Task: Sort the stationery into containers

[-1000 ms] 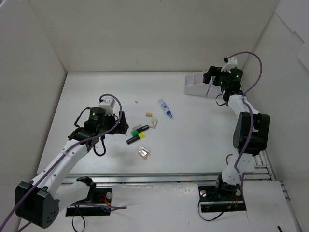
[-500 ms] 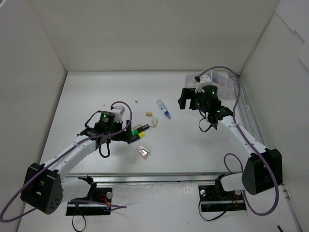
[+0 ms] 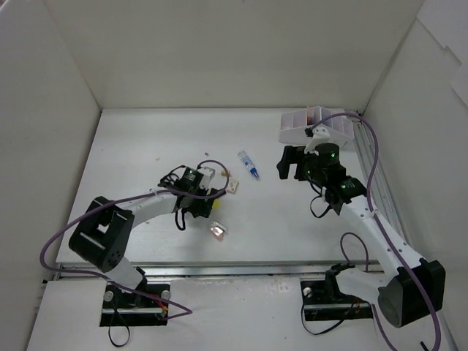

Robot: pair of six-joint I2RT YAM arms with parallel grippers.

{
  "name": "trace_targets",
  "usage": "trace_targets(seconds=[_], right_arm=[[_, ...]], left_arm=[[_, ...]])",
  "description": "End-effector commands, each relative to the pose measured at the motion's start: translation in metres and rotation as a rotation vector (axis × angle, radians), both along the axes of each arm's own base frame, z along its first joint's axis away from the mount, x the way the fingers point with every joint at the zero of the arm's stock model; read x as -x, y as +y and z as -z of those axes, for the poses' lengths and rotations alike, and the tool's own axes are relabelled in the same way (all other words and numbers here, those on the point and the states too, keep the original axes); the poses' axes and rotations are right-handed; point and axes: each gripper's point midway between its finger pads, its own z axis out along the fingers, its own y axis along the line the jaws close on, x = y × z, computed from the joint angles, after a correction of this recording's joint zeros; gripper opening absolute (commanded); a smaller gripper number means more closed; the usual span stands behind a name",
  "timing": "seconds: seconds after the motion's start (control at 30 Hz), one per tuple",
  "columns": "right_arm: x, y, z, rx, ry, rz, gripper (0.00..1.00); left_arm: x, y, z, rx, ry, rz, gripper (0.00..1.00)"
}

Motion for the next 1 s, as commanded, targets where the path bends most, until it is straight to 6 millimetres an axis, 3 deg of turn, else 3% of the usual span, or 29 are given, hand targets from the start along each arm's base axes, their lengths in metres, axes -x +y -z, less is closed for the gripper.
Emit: trace_targets(seconds=[0.0, 0.13, 0.17, 0.27, 0.33, 0.47, 0.5, 0.63, 0.7, 0.8, 0.87, 0.9, 0.97], right_arm=[[0.007, -0.003, -0.009, 0.004, -0.029, 0.007, 0.98], [0.016, -0.006, -0.013, 0.01, -0.035, 0.003, 0.98], [0.017, -0.007, -0.014, 0.012, -0.038, 0.009, 0.98], [0.021, -0.01, -0.019, 0.007, -0.049, 0.023, 0.98], [0.023, -0.01, -0.02, -0.003, -0.052, 0.024, 0.98], [0.026, -0.004, -0.018, -0.019, -0.038, -0.005, 0.98], [0.028, -0.001, -0.017, -0.03, -0.031, -0.013, 0.98], [0.034, 0.028, -0.01, -0.086, 0.012, -0.118, 0.98], [0.037, 0.044, -0.006, -0.136, 0.027, -0.153, 0.98], [0.039, 0.086, -0.027, -0.328, -0.034, -0.276, 0.98], [0.045, 0.107, -0.023, -0.444, -0.004, -0.317, 0.98], [0.042, 0.117, -0.038, -0.5, -0.058, -0.352, 0.98], [0.046, 0.136, -0.035, -0.573, -0.02, -0.362, 0.98]], left_arm=[[-0.019, -0.009, -0.002, -0.034, -0.039, 0.007, 0.7], [-0.013, -0.021, 0.0, -0.062, -0.032, 0.054, 0.56], [-0.013, -0.02, 0.0, -0.066, -0.029, 0.053, 0.46], [-0.002, -0.026, -0.004, -0.077, -0.025, 0.072, 0.3], [0.007, -0.03, -0.005, -0.084, -0.024, 0.088, 0.25], [0.012, -0.034, -0.023, -0.063, -0.069, 0.086, 0.05], [0.014, -0.039, -0.027, -0.053, -0.08, 0.099, 0.04], [0.004, -0.045, -0.063, -0.044, -0.224, 0.086, 0.02], [-0.002, -0.053, -0.09, 0.01, -0.309, 0.098, 0.01], [-0.009, -0.061, -0.127, 0.098, -0.425, 0.109, 0.01], [-0.007, -0.066, -0.146, 0.143, -0.481, 0.129, 0.02], [-0.01, -0.068, -0.153, 0.159, -0.509, 0.123, 0.02], [-0.011, -0.07, -0.164, 0.188, -0.542, 0.126, 0.02]])
